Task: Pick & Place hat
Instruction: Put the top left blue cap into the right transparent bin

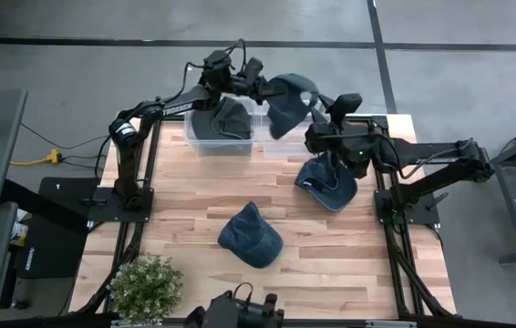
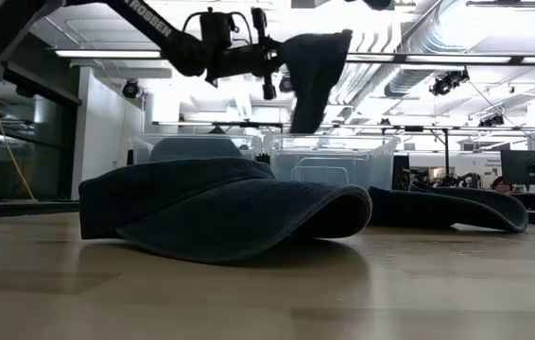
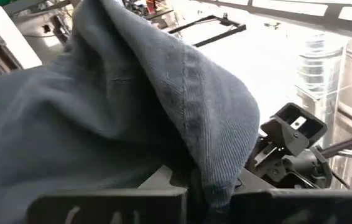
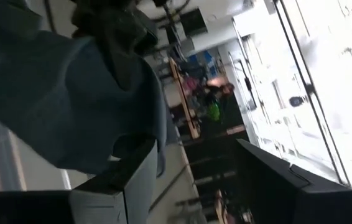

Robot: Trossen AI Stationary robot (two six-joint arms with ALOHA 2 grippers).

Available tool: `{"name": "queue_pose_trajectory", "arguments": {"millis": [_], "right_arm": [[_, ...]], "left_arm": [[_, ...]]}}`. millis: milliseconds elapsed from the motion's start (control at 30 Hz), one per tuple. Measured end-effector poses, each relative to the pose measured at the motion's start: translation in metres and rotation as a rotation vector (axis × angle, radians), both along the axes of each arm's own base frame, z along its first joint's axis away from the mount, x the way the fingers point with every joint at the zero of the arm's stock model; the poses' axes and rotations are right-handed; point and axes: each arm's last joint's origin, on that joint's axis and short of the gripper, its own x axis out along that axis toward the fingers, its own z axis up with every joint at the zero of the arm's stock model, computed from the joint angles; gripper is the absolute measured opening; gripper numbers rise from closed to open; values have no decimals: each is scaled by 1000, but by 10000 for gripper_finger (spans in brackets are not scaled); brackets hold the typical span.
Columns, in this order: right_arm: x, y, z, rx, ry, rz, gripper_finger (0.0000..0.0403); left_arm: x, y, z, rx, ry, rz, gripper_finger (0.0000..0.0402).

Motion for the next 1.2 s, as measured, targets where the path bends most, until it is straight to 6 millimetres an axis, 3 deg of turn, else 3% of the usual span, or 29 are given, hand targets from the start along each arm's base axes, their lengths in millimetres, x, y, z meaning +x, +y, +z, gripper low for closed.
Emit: {"name": "queue_pose_trajectory", "arguments": {"millis": [267,467,667,1200], "right_arm": [[-34,-8,21,27,-205,-192,206],[-68,-9,39,52,-383,-283,204],[-88,-9,47,58,-439,-318,205],[-90,-10,36,55,-396,-356,201]], "left_arm": [[13,7,35,57,-80,-6,4],[46,6,28,49,-98,-27,4],[74,4,17,33,-126,25,4],[112,-3,-24,-16,-214,147,3]]}}
